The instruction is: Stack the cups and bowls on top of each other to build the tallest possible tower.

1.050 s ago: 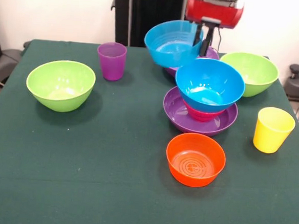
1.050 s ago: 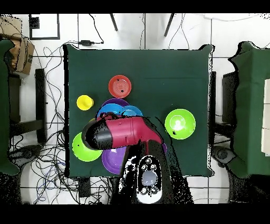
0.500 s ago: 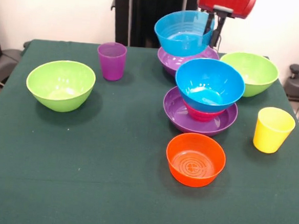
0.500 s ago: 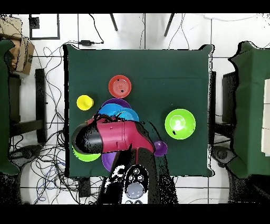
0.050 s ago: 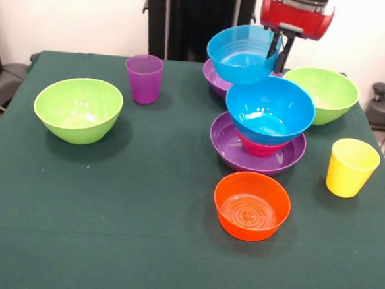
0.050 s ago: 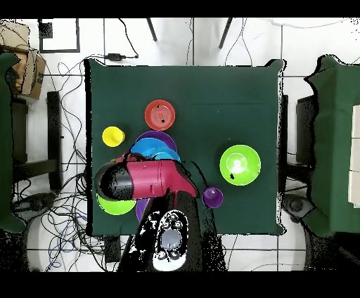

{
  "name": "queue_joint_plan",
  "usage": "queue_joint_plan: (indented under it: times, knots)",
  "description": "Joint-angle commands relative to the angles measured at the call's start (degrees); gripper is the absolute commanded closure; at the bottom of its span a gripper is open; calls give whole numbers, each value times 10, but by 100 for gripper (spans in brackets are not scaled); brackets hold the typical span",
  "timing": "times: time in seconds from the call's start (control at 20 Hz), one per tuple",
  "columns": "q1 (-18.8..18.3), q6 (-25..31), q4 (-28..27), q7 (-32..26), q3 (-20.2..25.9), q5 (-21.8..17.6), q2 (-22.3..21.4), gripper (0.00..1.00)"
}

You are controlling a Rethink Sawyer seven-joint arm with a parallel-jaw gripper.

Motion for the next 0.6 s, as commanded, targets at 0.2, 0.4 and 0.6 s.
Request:
queue_joint_plan:
  times: [0.2,0.4,0.6]
  knots:
    - [-3,-3,-74,77,19,24,60,100]
    - [-9,22,-107,68,24,30,69,100]
    - [2,82,-128,72,20,45,48,100]
